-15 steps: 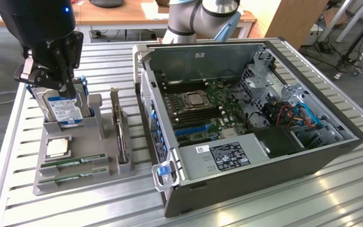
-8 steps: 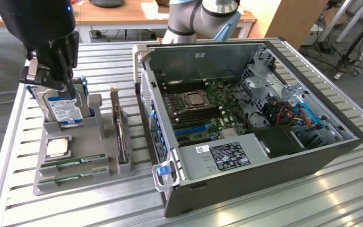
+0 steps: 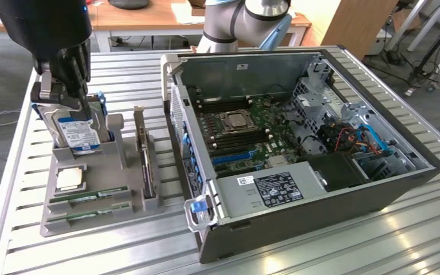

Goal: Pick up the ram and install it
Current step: 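Pick up the ram and move it above insertion slot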

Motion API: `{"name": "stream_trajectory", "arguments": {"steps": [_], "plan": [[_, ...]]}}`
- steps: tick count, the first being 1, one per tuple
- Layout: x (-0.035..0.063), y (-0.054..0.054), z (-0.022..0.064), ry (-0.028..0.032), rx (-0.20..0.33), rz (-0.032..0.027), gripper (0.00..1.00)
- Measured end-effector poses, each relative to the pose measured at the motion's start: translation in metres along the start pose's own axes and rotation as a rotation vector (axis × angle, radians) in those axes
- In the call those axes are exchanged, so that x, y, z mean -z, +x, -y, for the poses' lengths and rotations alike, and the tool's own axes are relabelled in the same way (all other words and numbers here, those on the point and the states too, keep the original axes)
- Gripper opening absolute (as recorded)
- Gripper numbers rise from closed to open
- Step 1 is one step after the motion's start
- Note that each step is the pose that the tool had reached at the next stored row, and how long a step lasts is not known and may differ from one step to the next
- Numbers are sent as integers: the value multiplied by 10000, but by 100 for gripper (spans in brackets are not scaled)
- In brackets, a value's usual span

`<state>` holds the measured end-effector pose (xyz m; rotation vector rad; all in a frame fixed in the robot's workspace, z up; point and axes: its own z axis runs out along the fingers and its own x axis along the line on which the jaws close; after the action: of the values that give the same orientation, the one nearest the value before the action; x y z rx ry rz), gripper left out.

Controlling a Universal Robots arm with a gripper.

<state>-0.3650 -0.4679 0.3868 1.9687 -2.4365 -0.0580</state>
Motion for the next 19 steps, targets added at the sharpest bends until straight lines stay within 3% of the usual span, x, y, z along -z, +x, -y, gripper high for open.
{"name": "stream_trajectory", "arguments": {"steps": [4,11,19], "plan": [[-1,0,0,0,92,-3,11],[-2,0,0,-11,725,-24,11],[-2,0,0,-12,773,-26,11]]}}
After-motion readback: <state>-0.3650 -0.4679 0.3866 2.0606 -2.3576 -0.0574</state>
